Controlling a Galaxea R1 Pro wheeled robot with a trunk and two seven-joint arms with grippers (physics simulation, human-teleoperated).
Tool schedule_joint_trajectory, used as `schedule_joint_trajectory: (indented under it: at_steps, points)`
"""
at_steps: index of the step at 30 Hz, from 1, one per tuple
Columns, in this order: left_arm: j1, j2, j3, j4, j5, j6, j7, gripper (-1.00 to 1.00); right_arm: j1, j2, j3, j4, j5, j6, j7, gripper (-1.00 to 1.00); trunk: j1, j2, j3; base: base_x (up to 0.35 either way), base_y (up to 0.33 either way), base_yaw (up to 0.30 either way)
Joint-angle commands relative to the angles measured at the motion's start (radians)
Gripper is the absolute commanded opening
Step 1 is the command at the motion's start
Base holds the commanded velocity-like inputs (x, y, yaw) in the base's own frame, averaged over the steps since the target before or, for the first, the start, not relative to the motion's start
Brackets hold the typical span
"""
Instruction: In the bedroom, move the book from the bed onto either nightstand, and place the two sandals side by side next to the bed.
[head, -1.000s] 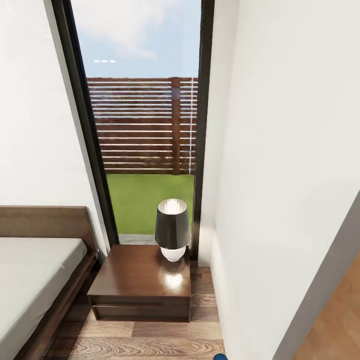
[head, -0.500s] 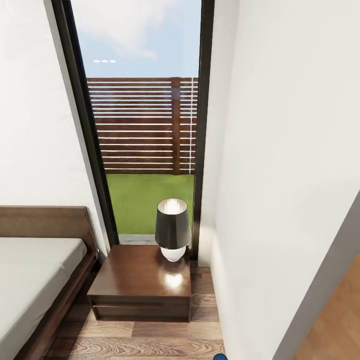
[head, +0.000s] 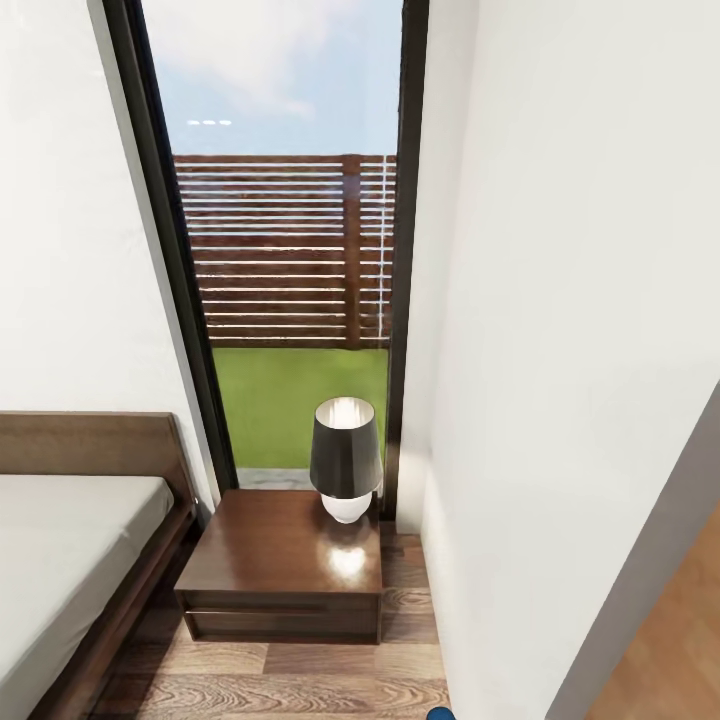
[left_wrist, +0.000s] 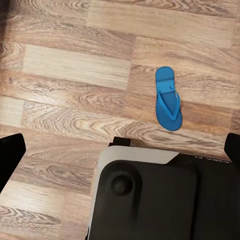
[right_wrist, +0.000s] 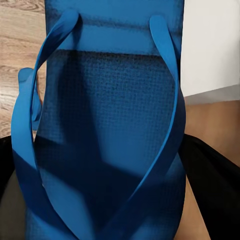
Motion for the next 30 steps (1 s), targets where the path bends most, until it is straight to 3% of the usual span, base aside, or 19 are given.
schedule_joint_trajectory:
  at_steps: [1,9,16,30]
  points:
    - [-0.001,0.0,-0.009,0.001,0.006,-0.001,0.005,1.0,0.0,0.0,0.005,0.001,0.006,-0.002,-0.006,-1.0,0.0,-0.001,0.0,0.0,0.0,0.0]
    - [-0.003,-0.001,-0.008,-0.001,0.007,0.048,0.006,1.0,0.0,0.0,0.005,0.001,0.006,-0.002,-0.006,-1.0,0.0,-0.001,0.0,0.0,0.0,0.0]
    - [-0.016,0.0,-0.01,-0.013,0.013,0.152,0.005,1.0,0.0,0.0,0.005,0.001,0.006,-0.002,-0.005,-1.0,0.0,-0.001,0.0,0.0,0.0,0.0]
    - [-0.032,-0.001,-0.009,-0.028,0.016,0.192,0.005,1.0,0.0,0.0,0.005,0.001,0.006,-0.003,-0.006,-1.0,0.0,-0.001,0.0,0.0,0.0,0.0]
